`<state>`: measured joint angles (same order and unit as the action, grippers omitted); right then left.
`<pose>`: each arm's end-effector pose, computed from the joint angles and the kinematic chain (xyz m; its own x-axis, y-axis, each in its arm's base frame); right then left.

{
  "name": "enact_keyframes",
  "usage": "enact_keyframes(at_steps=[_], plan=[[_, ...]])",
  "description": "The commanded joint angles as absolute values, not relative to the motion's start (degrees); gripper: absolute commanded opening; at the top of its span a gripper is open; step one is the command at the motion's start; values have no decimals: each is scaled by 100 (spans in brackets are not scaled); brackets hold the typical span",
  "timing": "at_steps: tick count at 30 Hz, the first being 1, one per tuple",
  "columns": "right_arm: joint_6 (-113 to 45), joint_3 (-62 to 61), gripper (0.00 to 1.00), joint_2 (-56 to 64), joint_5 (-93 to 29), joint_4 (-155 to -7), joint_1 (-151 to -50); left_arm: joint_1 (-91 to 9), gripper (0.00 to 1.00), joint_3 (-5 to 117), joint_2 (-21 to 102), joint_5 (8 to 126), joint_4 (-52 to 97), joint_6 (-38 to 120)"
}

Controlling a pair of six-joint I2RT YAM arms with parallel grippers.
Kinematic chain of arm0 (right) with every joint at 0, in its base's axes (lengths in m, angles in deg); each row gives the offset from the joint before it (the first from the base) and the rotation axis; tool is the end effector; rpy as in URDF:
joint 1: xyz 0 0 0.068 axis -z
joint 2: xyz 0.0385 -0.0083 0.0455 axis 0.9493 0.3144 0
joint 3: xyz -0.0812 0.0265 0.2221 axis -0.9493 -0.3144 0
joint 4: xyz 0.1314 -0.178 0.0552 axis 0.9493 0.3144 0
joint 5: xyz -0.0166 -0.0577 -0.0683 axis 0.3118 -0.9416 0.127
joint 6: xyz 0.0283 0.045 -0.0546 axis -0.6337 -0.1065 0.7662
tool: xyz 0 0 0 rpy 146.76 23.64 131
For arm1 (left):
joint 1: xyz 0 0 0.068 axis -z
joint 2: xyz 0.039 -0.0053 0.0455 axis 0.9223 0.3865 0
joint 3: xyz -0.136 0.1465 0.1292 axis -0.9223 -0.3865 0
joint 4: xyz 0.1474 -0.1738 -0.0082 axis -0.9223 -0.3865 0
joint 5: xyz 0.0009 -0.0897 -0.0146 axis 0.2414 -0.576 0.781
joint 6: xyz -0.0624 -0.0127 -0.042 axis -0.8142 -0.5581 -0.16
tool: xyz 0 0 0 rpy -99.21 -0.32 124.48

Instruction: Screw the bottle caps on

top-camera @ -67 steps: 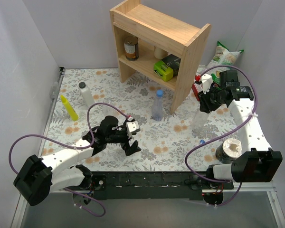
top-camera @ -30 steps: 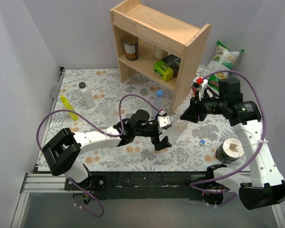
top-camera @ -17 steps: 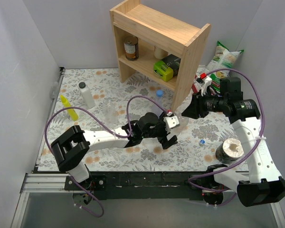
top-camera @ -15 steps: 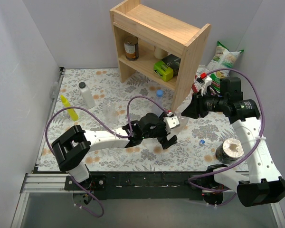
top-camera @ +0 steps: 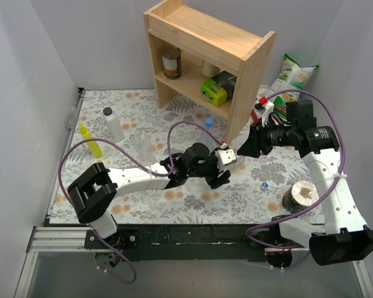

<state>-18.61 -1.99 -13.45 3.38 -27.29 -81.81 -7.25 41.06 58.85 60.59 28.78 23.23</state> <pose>0.1907 0.0787 0.3293 -0.5843 -0.2158 -0.7823 -0.7059 0.6107 0.3587 0.1652 -0.3188 0.2033 -0.6682 0.2077 -0.7144 0.7135 0.4507 -0.5364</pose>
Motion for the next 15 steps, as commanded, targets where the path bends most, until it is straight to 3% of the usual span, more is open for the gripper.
enact_keyframes(at_steps=[1, 4, 6, 7, 11, 13, 15], plan=[[-1114, 1078, 60, -1273, 524, -2234, -8179, -846, 36, 3808, 5118, 5268, 3083, 2484], [-1122, 1888, 70, -1220, 294, -2216, -8030, -1047, 35, 3543, 4826, 5125, 2961, 2468], [-492, 2047, 70, -1194, 373, -1954, -7985, -1372, 31, 3560, 4791, 4757, 2706, 2265], [-167, 1865, 69, -1185, 391, -1805, -7994, -1704, 28, 3542, 4791, 4591, 2671, 2352], [1451, 275, 61, -1317, 127, -1628, -7688, -1954, 0, 3384, 4668, 4308, 2408, 3063], [2803, -287, 51, -1125, 180, -1023, -7607, -1954, 0, 3402, 4484, 4027, 2179, 3397], [3018, -544, 52, -1027, -274, -1168, -7581, -1954, 0, 3428, 4204, 3991, 1864, 3390]])
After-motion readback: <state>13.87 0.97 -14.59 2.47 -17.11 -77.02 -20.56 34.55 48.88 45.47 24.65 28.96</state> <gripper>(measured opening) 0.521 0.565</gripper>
